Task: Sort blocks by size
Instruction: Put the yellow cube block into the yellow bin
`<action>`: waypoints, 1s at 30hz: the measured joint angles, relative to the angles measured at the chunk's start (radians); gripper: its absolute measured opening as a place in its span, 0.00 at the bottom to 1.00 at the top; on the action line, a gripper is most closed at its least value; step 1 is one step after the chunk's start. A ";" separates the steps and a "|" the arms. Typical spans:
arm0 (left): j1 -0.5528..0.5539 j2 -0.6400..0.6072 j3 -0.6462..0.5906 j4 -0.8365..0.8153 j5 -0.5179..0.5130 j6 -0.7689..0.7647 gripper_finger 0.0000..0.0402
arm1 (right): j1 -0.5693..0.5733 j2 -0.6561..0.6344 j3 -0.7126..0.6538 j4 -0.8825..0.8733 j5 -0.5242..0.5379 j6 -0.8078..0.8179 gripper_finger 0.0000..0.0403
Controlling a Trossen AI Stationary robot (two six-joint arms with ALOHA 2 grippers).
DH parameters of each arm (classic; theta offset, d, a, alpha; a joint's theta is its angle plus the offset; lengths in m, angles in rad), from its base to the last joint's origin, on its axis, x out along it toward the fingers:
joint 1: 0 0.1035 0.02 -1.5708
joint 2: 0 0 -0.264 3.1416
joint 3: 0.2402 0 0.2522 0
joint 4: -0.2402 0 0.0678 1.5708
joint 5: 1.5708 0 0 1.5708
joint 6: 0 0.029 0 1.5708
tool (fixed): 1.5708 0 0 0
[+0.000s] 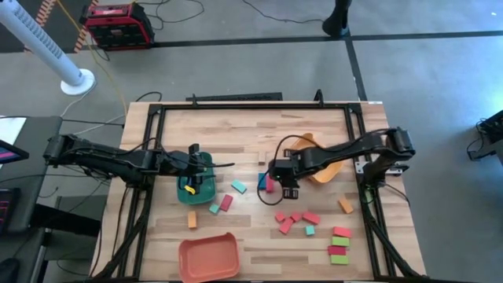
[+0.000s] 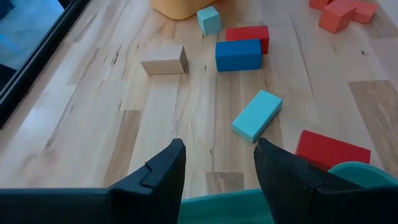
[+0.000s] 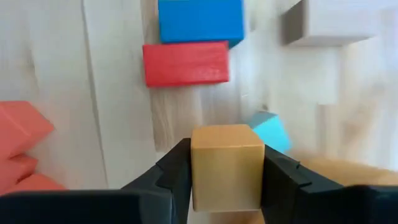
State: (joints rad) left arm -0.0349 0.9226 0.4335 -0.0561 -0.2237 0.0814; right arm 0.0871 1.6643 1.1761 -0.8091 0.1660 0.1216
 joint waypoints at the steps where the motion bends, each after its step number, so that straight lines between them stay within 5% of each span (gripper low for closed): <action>1: 0.000 0.000 0.000 -0.001 0.000 0.000 0.45 | 0.004 -0.015 0.008 -0.026 0.026 0.006 0.42; 6: 0.000 0.000 0.000 -0.007 0.000 0.000 0.45 | -0.003 -0.106 0.017 -0.177 0.157 0.063 0.42; 13: 0.000 0.000 0.000 -0.007 0.000 0.000 0.45 | -0.056 -0.176 0.015 -0.374 0.200 0.195 0.42; 30: 0.000 0.000 0.000 -0.052 0.000 -0.007 0.45 | -0.143 -0.179 -0.170 -0.357 0.177 0.245 0.48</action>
State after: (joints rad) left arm -0.0349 0.9226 0.4332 -0.1085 -0.2234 0.0744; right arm -0.0554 1.4853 1.0065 -1.1660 0.3431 0.3667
